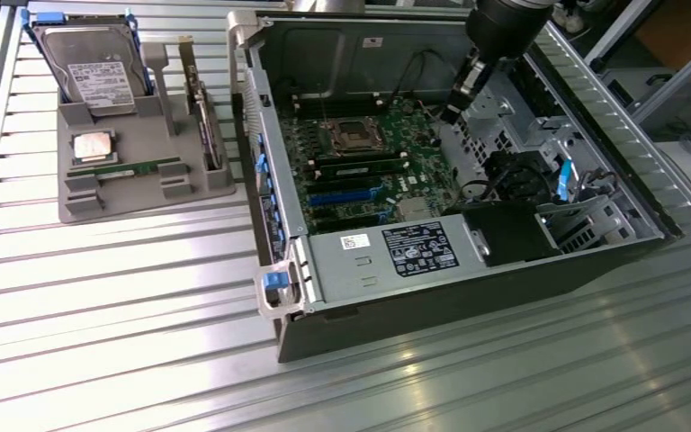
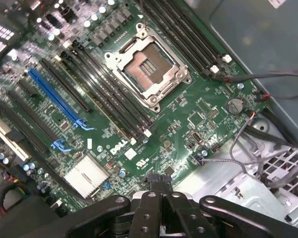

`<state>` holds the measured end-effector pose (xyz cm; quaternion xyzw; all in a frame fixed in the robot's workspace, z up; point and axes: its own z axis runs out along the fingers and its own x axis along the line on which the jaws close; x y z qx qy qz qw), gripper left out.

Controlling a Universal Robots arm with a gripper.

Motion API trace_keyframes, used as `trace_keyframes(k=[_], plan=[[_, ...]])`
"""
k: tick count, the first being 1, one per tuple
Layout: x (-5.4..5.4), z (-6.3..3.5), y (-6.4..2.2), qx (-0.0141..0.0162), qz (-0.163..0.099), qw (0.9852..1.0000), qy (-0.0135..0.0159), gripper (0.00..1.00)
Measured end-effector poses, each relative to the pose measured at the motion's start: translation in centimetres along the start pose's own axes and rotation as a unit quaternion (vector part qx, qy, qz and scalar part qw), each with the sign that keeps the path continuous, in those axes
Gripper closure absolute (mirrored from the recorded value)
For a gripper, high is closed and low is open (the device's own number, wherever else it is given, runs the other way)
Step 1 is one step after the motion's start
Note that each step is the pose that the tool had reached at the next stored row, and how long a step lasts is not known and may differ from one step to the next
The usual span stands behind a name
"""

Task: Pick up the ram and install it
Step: 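Press down the ram until it locks into place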

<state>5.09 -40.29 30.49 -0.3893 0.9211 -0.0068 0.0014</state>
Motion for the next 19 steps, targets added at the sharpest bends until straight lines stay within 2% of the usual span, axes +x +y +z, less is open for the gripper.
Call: trace_keyframes(k=[2, 3, 7, 13, 14, 15, 17, 18, 19], plan=[[0.0, 0.0, 0.0, 0.0, 0.015, 0.9999, 0.0002, 0.9], [0.0, 0.0, 0.0, -0.0001, 0.031, 0.9995, 0.0004, 0.9], [0.0, 0.0, 0.0, -0.0002, 0.062, 0.9981, 0.0009, 0.9], [0.0, 0.0, 0.0, -0.0003, 0.113, 0.9936, 0.0015, 0.9], [0.0, 0.0, 0.0, -0.0003, 0.124, 0.9923, 0.0017, 0.9], [0.0, 0.0, 0.0, -0.0004, 0.141, 0.9899, 0.0019, 0.9], [0.0, 0.0, 0.0, -0.0005, 0.162, 0.9868, 0.0022, 0.9], [0.0, 0.0, 0.0, -0.0005, 0.18, 0.9837, 0.0025, 0.9], [0.0, 0.0, 0.0, -0.0005, 0.19, 0.9817, 0.0026, 0.9]])
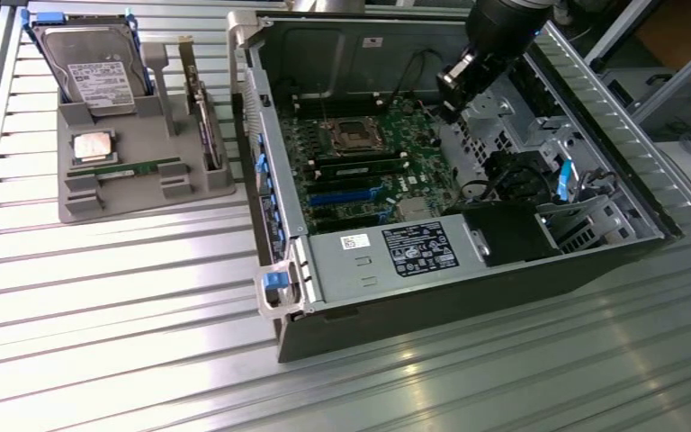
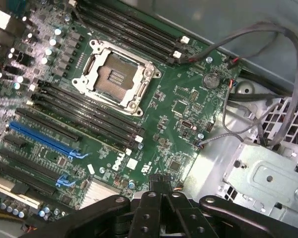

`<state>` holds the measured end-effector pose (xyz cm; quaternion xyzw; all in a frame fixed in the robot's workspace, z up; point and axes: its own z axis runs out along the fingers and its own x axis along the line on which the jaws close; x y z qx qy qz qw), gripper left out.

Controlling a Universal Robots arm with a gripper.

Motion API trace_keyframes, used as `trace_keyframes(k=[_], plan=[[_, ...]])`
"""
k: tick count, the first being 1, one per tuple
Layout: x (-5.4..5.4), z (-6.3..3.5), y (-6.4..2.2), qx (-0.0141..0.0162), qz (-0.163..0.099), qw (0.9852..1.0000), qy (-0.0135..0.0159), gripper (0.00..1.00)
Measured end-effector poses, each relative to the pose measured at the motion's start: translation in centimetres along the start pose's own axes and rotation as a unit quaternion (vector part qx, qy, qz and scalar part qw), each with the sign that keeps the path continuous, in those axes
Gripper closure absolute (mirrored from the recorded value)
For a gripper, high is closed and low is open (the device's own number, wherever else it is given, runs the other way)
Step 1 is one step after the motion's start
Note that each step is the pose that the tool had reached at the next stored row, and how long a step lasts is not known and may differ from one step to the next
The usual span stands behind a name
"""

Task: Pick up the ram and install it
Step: 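Press down the ram until it locks into place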

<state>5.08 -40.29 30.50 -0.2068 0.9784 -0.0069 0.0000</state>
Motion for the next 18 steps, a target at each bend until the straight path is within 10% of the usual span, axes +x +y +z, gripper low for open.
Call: trace_keyframes(k=[9, 12, 16, 18], plan=[[0.0, 0.0, 0.0, -0.0003, 0.112, 0.9937, 0.0015, 0.9], [0.0, 0.01, 0.0, -0.0005, 0.162, 0.9868, 0.0021, 0.9], [0.0, 0.0, 0.0, -0.0007, 0.227, 0.9739, 0.003, 0.9], [0.0, 0.0, 0.0, -0.0007, 0.239, 0.971, 0.0032, 0.9]])
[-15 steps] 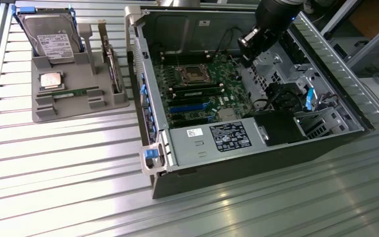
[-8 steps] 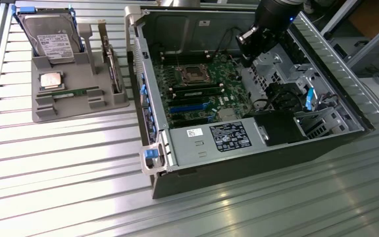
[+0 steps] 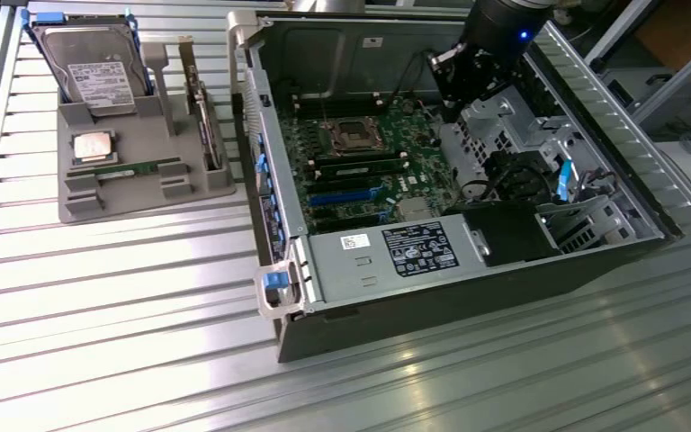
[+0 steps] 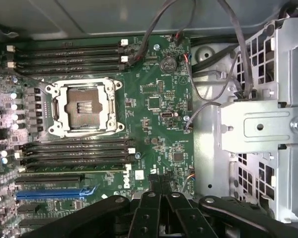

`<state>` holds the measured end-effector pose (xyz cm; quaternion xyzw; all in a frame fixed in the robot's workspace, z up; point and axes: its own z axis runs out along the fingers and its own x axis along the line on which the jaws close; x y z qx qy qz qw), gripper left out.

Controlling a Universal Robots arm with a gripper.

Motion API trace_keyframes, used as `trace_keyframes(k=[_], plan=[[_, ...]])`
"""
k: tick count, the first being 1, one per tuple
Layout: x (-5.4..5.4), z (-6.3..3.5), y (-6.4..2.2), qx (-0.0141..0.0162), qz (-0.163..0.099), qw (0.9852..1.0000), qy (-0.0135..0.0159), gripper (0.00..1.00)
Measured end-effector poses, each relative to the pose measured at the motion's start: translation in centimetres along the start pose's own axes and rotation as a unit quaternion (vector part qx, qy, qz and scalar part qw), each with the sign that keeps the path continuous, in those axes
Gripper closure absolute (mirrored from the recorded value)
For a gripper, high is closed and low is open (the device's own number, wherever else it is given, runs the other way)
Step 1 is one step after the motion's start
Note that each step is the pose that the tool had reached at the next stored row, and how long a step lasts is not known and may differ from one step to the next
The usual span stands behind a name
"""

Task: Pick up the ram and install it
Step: 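Press down the ram until it locks into place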

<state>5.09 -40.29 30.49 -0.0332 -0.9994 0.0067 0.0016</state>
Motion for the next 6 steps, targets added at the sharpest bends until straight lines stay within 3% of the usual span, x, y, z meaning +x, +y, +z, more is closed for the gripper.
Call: trace_keyframes(k=[6], plan=[[0.0, 0.0, 0.0, 0.0, 0.001, 1.0, 0.0, 0.9]])
